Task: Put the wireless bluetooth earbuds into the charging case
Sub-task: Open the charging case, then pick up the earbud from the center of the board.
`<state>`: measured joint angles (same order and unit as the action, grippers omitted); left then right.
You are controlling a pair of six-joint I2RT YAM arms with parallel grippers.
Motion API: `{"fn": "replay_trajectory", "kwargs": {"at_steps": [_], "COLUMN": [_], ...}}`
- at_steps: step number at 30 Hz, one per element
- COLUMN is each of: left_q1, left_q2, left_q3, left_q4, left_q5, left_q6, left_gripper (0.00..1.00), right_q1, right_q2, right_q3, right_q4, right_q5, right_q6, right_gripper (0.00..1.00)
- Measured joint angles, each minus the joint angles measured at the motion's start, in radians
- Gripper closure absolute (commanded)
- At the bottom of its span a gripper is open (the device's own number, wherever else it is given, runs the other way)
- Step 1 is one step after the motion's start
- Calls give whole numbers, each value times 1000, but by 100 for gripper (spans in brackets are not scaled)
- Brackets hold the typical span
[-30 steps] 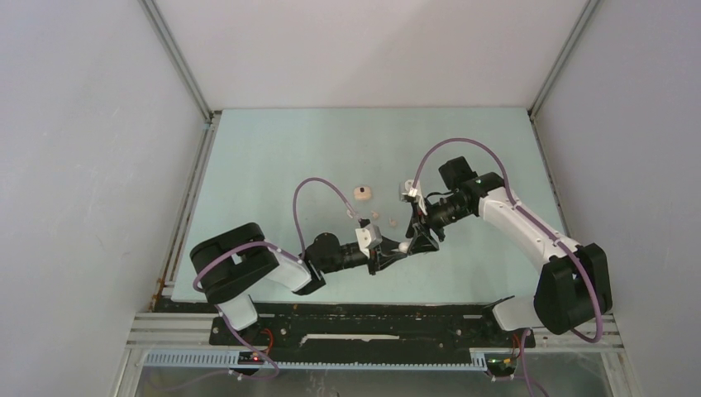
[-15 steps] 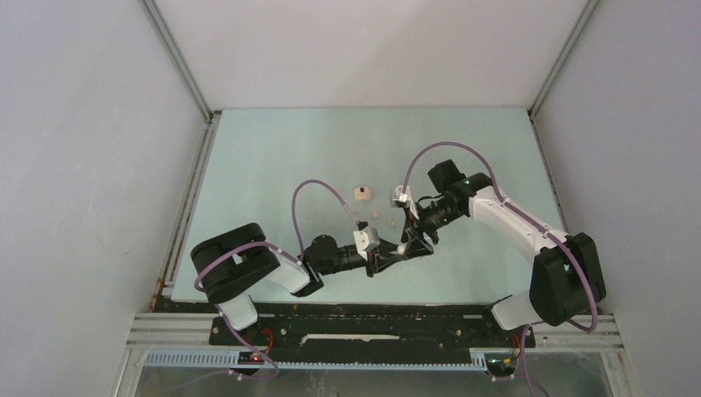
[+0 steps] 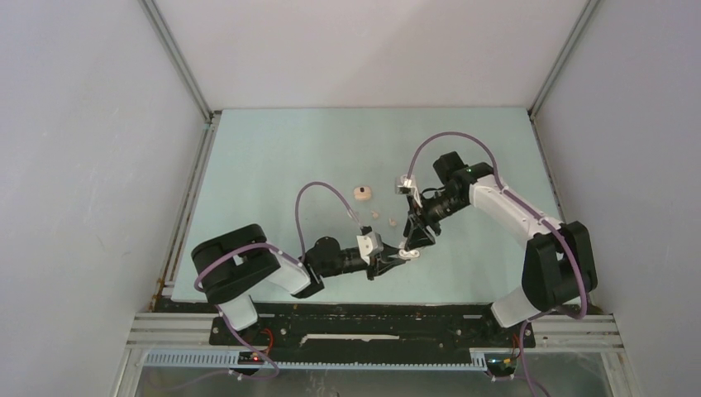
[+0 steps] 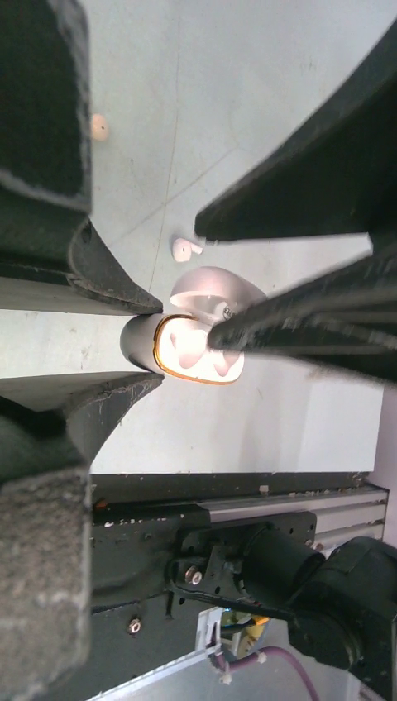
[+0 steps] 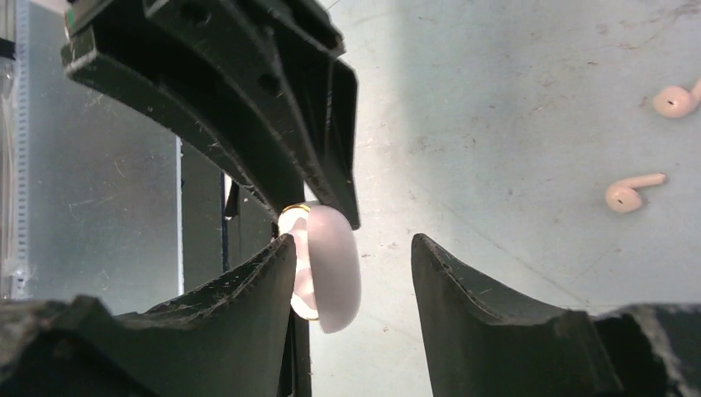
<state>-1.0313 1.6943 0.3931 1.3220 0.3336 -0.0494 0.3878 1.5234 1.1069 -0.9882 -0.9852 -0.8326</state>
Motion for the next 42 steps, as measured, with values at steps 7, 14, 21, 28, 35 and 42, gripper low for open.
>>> {"fn": "replay_trajectory", "kwargs": {"at_steps": [7,14,21,28,35,42], "left_q1": [-32,-32,1,87,114,217], "left_q2": [0,0,-8,-174,-252,-235], "left_q3": [0,0,-47,-145,-172,-218], "left_q4": [-24,0,89,124,134,161], "left_q5": [3,0,-19,-75,-85,-76], "left_q6": [35,32,-28,-100,-101,-143], "left_gripper": [100,100,100,100,100,100], "right_q1": [-48,-95,-303,-440,-351,-275], "right_q2": [28,39,43,106,-34,-77], "right_q3": [43,130,205,187,-69,-87], "right_q4": [-61,-233,-377,-307,151,317], "right_q5": [-54,-142,-223,-206,68,179], "right_q6": [-35,-153,-294,-236,81,42], "right_gripper": [43,43,62,70,66,70]}}
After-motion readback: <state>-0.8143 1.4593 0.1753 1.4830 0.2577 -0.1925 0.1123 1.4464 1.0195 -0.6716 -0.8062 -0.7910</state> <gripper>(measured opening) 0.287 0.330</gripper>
